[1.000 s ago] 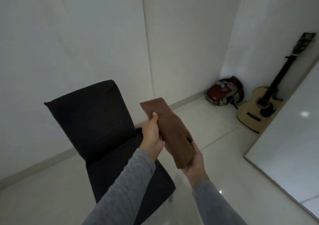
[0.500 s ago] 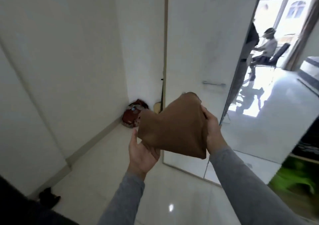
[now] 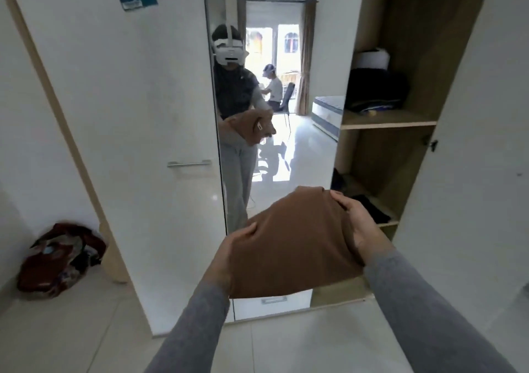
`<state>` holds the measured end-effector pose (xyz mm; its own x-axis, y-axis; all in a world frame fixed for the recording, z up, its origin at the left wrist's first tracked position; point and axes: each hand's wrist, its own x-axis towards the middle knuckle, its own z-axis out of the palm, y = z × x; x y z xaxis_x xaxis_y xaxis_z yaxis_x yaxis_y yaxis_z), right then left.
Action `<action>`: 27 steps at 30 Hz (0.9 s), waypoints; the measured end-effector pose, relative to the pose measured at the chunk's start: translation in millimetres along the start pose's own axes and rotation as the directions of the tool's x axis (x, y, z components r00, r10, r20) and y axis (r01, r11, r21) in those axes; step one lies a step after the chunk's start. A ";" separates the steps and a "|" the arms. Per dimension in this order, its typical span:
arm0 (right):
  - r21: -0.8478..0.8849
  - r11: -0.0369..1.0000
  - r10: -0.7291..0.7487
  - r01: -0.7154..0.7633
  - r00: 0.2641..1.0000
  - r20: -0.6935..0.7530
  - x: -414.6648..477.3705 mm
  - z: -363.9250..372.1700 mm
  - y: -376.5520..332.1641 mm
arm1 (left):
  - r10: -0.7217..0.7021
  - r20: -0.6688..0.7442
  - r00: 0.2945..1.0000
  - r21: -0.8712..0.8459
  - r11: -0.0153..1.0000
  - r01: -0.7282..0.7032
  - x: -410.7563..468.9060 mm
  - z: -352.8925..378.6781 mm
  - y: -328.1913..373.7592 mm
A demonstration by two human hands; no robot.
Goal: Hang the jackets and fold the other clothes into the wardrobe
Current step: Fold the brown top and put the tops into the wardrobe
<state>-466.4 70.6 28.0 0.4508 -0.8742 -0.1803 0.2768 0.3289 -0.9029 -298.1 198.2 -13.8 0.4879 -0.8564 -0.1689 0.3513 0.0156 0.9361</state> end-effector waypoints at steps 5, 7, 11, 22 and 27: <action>-0.045 0.999 -0.014 0.005 0.980 -0.198 49.0 -80.0 -32.8 | -0.292 0.259 0.920 -0.075 0.944 0.321 76.3 68.0 -11.0; 0.013 1.000 -0.010 0.013 0.975 -0.224 70.4 -105.1 -38.5 | -0.314 0.271 0.910 -0.068 0.937 0.343 108.2 90.0 -24.6; 0.152 0.982 -0.071 0.114 0.962 -0.265 114.4 -136.8 -51.6 | -0.262 0.332 0.906 -0.305 0.879 0.366 181.9 127.9 -36.8; 0.406 0.914 0.127 0.024 0.931 -0.341 224.9 -234.8 -31.0 | -0.507 0.391 0.768 0.097 0.853 0.513 349.7 236.9 -88.0; 0.312 0.950 0.108 0.034 0.897 -0.429 264.9 -290.2 -42.7 | -0.576 0.436 0.691 0.107 0.796 0.596 393.2 289.4 -120.2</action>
<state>-605.1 -278.7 -94.4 0.0701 -0.9015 -0.4270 0.5428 0.3936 -0.7419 -379.8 -289.8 -103.4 -0.2135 -0.8258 -0.5220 0.4853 -0.5533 0.6770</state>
